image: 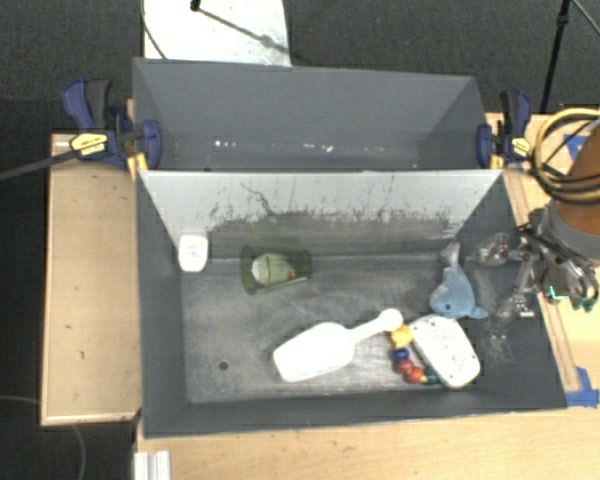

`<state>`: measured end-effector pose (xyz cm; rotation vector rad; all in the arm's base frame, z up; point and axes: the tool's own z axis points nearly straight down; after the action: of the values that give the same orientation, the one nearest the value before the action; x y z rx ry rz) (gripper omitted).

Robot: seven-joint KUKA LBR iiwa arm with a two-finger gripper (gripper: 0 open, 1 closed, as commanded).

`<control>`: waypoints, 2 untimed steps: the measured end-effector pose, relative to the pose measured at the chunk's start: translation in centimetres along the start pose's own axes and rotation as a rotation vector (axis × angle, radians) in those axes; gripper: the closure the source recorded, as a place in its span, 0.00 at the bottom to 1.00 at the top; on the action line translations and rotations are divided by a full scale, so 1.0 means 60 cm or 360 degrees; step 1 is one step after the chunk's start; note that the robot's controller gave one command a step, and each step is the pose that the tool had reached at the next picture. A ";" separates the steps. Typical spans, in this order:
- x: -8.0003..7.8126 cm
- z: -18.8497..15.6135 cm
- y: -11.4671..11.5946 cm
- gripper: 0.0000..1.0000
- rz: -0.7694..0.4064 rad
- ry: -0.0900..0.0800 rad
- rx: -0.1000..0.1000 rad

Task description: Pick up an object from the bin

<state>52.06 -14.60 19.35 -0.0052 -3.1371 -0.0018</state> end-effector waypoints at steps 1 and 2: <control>-0.003 -0.007 0.001 0.00 -0.0007 -0.0013 0.0003; -0.031 0.050 0.009 0.00 -0.0264 -0.0025 0.0009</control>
Offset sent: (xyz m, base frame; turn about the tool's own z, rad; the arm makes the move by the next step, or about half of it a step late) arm 0.0486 0.0183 -0.1235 -0.5315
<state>53.89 -14.08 16.36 0.2558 -3.1424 0.0064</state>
